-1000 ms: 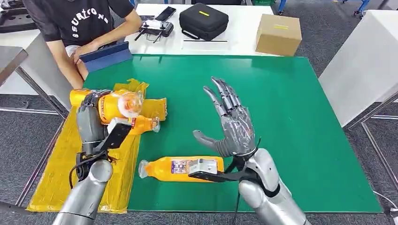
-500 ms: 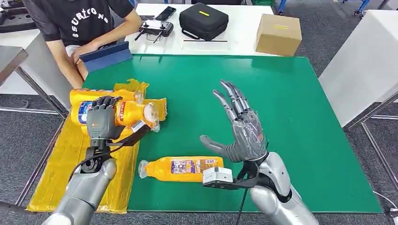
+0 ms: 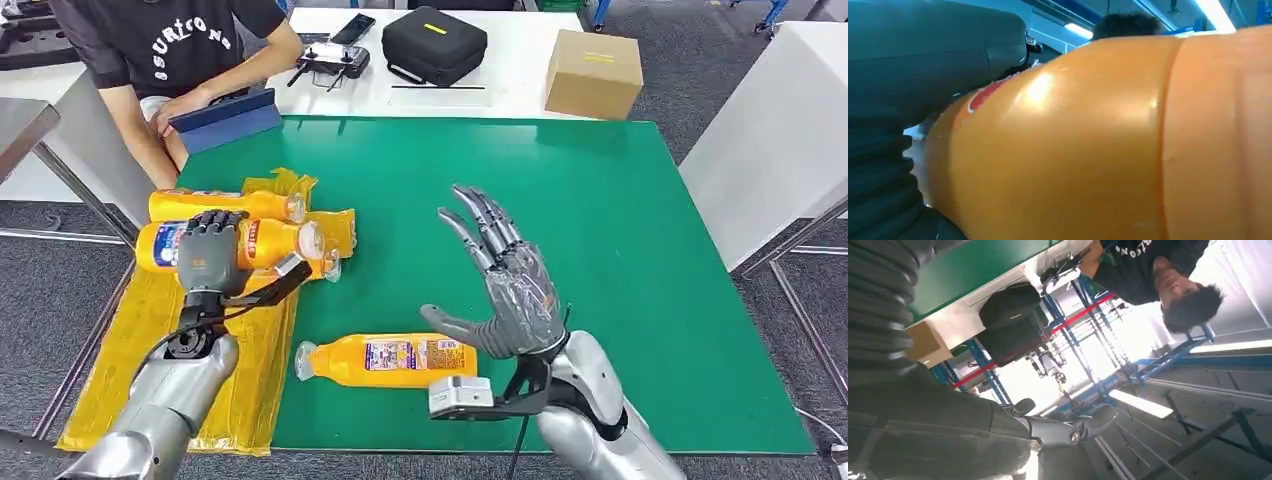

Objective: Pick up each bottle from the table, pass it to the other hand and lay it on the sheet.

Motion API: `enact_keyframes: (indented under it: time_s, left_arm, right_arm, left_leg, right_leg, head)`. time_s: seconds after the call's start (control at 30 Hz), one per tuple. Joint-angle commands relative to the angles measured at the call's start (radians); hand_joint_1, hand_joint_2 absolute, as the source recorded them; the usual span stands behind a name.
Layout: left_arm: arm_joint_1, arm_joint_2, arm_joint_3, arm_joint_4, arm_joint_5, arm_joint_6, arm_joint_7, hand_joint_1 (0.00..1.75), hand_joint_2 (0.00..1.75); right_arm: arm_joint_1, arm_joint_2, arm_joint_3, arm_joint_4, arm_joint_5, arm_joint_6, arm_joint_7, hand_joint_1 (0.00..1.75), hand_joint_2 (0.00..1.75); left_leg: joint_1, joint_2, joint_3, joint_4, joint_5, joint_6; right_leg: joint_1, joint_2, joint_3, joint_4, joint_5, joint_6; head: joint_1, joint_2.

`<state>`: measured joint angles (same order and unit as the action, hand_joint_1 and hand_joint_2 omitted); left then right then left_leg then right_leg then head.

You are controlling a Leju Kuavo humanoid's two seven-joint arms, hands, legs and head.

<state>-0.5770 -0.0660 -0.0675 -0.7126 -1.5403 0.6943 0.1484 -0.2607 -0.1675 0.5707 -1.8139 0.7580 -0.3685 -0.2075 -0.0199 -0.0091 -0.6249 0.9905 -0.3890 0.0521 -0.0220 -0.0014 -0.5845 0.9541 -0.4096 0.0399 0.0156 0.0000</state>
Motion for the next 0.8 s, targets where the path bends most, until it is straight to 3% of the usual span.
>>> enact_keyframes:
  time_s: [0.03, 0.4, 0.8]
  left_arm:
    - [-0.078, -0.003, 0.080, 0.129, 0.087, 0.004, -0.068, 0.00, 1.75]
    - [-0.045, -0.028, 0.179, 0.149, 0.286, 0.004, -0.254, 0.00, 1.75]
    - [-0.011, -0.051, 0.224, 0.150, 0.384, 0.004, -0.332, 0.00, 1.75]
  right_arm:
    - [-0.042, -0.042, 0.049, 0.066, -0.032, 0.022, -0.012, 0.00, 1.75]
    - [-0.083, -0.054, 0.094, 0.131, -0.059, 0.157, 0.019, 0.00, 1.75]
    - [-0.079, -0.055, 0.114, 0.194, -0.133, 0.251, 0.030, 0.00, 1.75]
  left_leg:
    - [0.001, 0.001, 0.002, 0.000, -0.001, -0.003]
    - [0.001, 0.002, 0.005, 0.000, -0.002, -0.003]
    - [0.001, 0.001, 0.004, 0.000, -0.002, -0.003]
  right_leg:
    - [0.001, 0.001, 0.003, -0.001, -0.001, -0.002]
    - [0.001, 0.002, 0.005, -0.001, -0.001, -0.002]
    - [0.001, 0.001, 0.005, -0.001, -0.001, -0.002]
  head:
    - [0.000, 0.000]
    - [0.000, 0.000]
    - [0.000, 0.000]
